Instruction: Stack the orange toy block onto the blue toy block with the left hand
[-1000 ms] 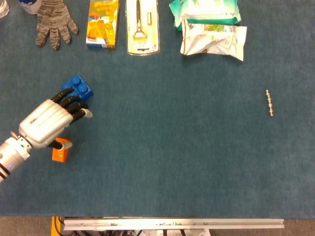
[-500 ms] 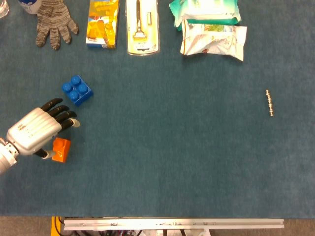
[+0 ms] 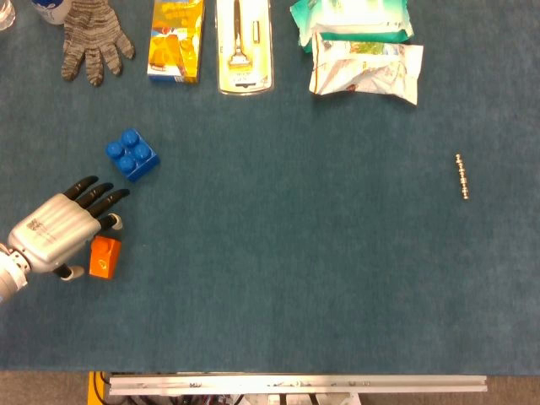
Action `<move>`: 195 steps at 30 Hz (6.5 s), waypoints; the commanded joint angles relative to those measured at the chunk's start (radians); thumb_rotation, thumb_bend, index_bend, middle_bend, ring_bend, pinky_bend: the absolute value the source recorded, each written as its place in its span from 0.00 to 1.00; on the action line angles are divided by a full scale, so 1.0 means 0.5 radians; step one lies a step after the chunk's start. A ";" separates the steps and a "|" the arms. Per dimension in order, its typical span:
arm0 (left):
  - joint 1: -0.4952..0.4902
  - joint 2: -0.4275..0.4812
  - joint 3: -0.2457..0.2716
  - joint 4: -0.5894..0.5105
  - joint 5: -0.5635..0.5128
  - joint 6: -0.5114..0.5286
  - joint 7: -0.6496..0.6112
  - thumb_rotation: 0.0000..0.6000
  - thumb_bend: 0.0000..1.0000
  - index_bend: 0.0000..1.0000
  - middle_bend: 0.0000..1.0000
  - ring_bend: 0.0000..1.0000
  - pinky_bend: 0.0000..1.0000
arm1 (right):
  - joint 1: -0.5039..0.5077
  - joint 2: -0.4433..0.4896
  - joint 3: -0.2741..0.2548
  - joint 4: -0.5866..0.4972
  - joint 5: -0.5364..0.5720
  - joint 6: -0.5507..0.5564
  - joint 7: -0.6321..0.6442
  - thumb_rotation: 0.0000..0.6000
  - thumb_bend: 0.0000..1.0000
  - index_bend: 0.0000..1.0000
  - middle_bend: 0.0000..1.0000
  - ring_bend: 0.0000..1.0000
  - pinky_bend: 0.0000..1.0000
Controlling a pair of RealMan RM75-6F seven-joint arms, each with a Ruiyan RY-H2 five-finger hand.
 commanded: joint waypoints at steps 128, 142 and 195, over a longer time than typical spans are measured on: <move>-0.582 -0.239 -0.370 0.453 -0.317 -0.524 -0.330 1.00 0.19 0.52 0.12 0.02 0.01 | -0.058 0.020 0.012 -0.062 0.079 0.030 -0.087 1.00 0.35 0.48 0.48 0.37 0.41; -0.661 -0.269 -0.272 0.569 -0.194 -0.518 -0.471 1.00 0.19 0.52 0.12 0.02 0.01 | -0.075 0.011 0.015 -0.088 0.094 0.043 -0.131 1.00 0.35 0.48 0.48 0.37 0.41; -0.649 -0.361 -0.158 0.786 -0.160 -0.356 -0.638 1.00 0.19 0.50 0.12 0.02 0.01 | -0.112 0.027 0.017 -0.138 0.083 0.084 -0.179 1.00 0.35 0.48 0.48 0.37 0.41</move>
